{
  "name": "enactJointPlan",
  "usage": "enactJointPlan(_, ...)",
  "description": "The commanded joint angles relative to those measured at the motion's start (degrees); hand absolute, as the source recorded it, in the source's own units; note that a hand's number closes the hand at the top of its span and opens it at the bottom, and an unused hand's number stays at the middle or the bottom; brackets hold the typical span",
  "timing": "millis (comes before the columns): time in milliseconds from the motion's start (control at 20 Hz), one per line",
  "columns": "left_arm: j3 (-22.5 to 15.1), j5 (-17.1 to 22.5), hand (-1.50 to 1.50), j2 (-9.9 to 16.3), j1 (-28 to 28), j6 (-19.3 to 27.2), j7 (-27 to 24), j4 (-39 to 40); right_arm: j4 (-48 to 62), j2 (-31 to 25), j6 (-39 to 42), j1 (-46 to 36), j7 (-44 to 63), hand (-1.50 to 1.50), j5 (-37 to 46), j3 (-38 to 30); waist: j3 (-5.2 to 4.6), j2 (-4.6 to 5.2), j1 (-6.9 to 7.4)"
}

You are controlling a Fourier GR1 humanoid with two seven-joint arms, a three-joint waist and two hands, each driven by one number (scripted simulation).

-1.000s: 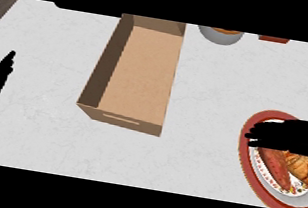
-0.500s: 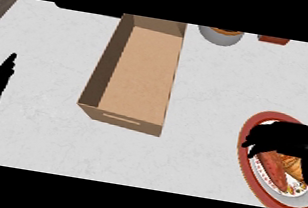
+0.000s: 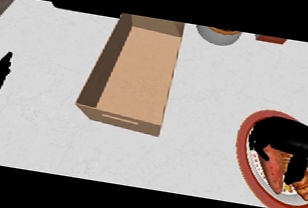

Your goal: Pick the sweet potato from the plate and place it in the cardboard box

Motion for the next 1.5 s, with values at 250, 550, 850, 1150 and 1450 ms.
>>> enactJointPlan(250, -1.2, -1.3, 0.0, -0.4, -4.8, -2.0, -0.2, 1.4, 17.6, 11.7, 0.6, -19.6, 17.8, 1.5, -2.8, -11.6, 0.92, 2.24, 4.48)
enactJointPlan(550, -1.5, -1.7, 0.0, -1.6, -2.5, -1.2, 0.6, -0.9, 27.1, 13.0, -6.2, -28.9, 17.0, 1.5, -4.3, -18.5, 0.98, 1.53, 3.97)
enactJointPlan(850, 1.6, -0.3, 0.0, 0.2, -4.5, -3.9, -1.9, 4.0, 27.5, 12.1, -6.7, -33.7, 3.4, 1.5, -9.2, -24.4, 0.89, 1.43, 2.63)
enactJointPlan(1150, -0.4, -3.3, 0.0, -2.8, -2.2, -0.9, -0.6, 1.0, 30.7, 17.7, 3.3, -43.0, 6.4, 1.5, -9.2, -24.6, 0.82, 1.06, 2.38)
enactJointPlan(1450, -0.3, -4.7, 0.0, -2.9, -2.1, -0.2, 1.8, -1.7, 33.4, 24.7, 7.7, -47.9, 13.0, 1.5, -12.5, -28.3, 0.82, 0.88, 2.12)
